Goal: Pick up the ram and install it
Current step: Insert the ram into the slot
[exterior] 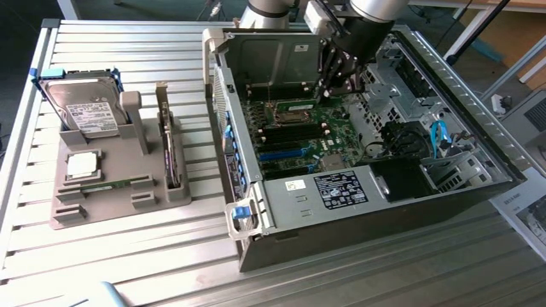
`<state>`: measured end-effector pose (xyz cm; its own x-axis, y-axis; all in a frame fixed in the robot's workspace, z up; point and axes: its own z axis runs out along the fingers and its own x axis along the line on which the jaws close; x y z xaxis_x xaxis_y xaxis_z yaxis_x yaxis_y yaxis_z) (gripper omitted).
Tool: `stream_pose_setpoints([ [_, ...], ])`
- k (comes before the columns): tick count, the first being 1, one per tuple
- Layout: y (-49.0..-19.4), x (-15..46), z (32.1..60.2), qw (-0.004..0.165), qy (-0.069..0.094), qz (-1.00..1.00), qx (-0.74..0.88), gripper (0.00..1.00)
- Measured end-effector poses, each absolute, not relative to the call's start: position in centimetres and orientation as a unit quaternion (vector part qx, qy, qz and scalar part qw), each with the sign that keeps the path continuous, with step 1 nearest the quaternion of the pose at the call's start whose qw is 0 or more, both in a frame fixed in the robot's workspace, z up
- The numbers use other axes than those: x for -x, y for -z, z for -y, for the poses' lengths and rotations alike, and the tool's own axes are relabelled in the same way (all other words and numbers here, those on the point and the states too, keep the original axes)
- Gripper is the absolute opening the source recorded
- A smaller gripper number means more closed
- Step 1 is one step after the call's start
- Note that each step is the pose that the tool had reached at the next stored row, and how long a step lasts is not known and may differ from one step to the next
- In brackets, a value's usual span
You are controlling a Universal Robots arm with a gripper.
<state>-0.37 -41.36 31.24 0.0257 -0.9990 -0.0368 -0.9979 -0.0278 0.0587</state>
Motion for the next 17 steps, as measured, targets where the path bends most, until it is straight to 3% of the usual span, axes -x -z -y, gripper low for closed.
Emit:
stream_pose_setpoints([
  [17, -27.7, 0.4, 41.4, 0.01, 0.032, 0.697, -0.716, 0.12],
])
